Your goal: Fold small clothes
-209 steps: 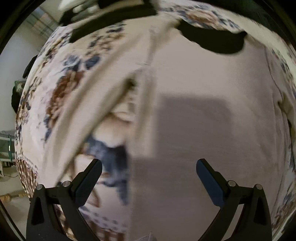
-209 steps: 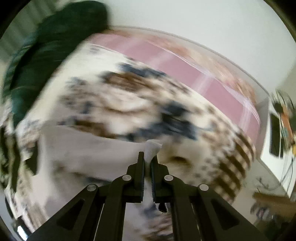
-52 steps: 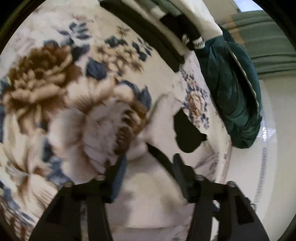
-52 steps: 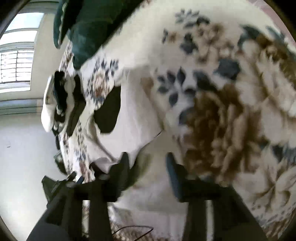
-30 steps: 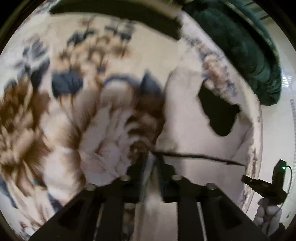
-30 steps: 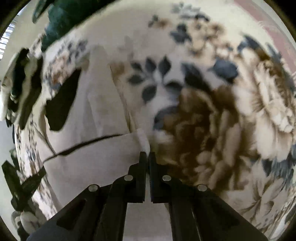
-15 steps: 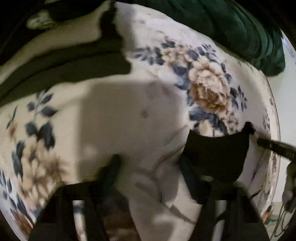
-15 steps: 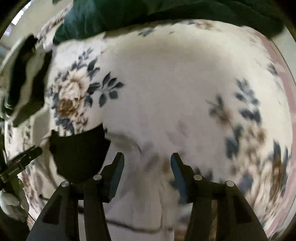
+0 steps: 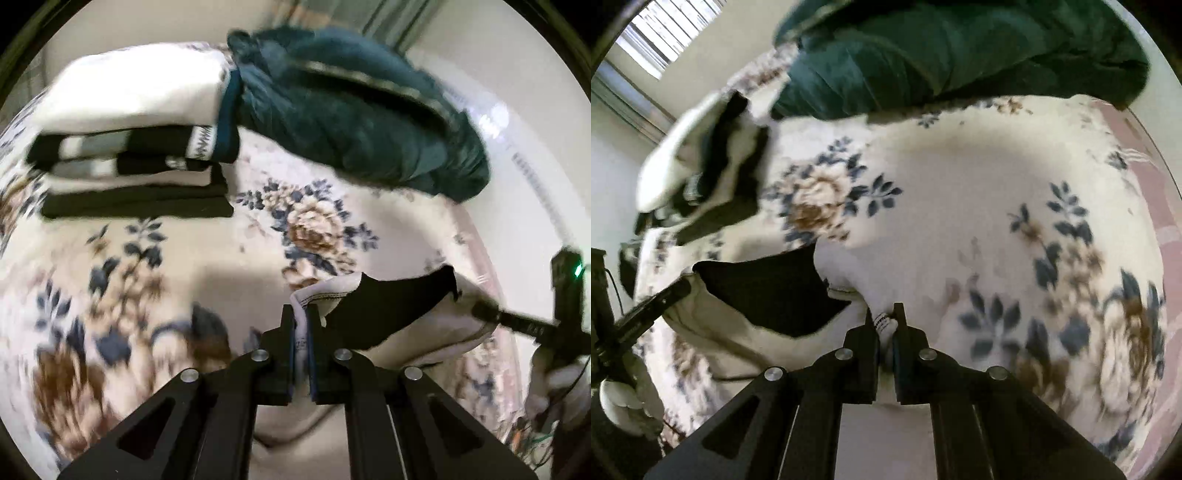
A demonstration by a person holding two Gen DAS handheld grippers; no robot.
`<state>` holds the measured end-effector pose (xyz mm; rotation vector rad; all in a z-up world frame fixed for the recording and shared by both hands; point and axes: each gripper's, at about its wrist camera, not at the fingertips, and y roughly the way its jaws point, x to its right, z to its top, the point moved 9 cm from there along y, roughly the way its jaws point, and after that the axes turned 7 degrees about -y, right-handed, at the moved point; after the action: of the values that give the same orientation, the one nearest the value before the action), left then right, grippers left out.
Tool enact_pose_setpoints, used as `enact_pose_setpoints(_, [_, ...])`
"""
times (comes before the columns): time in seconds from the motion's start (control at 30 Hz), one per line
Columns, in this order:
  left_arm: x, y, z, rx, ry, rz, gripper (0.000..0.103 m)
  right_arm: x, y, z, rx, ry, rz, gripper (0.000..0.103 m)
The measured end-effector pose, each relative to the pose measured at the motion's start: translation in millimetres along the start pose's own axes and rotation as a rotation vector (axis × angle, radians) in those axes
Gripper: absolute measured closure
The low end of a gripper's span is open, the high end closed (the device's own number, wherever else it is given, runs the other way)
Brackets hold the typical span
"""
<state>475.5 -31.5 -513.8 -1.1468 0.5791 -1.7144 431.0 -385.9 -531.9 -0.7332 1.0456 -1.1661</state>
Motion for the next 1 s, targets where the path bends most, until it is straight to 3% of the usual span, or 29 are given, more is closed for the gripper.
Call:
enact_pose_setpoints(0.1, [-7.0,-24.4,-35.4,0.029,-0.048,-0.020,0.099,-1.2,-31.6,-49.8,0.039,-0.026,0.007,0.097])
enact_pose_setpoints(0.2, [-22.9,-31.1,-81.1,0.009,-0.074,-0.012,0.099,2.6,-41.9,-104.6,0.023,-0.025,0.041,0.097])
enact_pose_setpoints(0.37, [-53.3,-15.9,-156.3,-0.138,-0.121,-0.016,0.094,14.2,-27.7,-178.3,-0.066,-0.045,0.079,0.096])
enact_pose_setpoints(0.4, [-59.3,-11.8,-172.7,-0.185,-0.129,-0.010,0.088,16.9,-22.5,-189.2,-0.093,-0.046,0.079,0.096])
enact_pose_setpoints(0.5, [-73.9,-17.0,-204.9,-0.265,-0.199,-0.014,0.079,24.6,-8.7,-214.9,-0.187,-0.062,0.065,0.080])
enact_pose_setpoints(0.57, [-81.4,-25.7,-211.0,-0.278,-0.258,-0.010,0.078,28.6,-6.6,-224.9,-0.226,-0.070,0.073,0.060])
enact_pose_setpoints(0.6, [-83.6,-31.5,-209.7,-0.274,-0.299,-0.013,0.078,31.3,-8.4,-227.9,-0.234,-0.061,0.075,0.057])
enact_pose_setpoints(0.7, [-84.7,-37.1,-197.3,-0.236,-0.446,-0.066,0.074,44.6,-20.2,-228.1,-0.213,0.075,0.124,0.057])
enact_pose_setpoints(0.73, [-83.0,-34.5,-192.4,-0.222,-0.479,-0.077,0.070,48.0,-24.0,-225.8,-0.199,0.131,0.142,0.057])
enact_pose_setpoints(0.77, [-80.7,-31.6,-188.0,-0.209,-0.503,-0.083,0.060,50.8,-27.2,-223.9,-0.181,0.187,0.166,0.057])
enact_pose_setpoints(0.8, [-76.5,-27.0,-181.8,-0.195,-0.528,-0.096,0.058,54.4,-29.9,-222.2,-0.157,0.254,0.196,0.057])
enact_pose_setpoints(0.9, [-67.7,-12.5,-172.1,-0.176,-0.579,-0.129,0.058,66.3,-33.6,-218.1,-0.084,0.448,0.267,0.057])
enact_pose_setpoints(1.0, [-64.0,2.1,-175.7,-0.187,-0.590,-0.109,0.058,78.2,-37.9,-217.4,0.007,0.658,0.340,0.057])
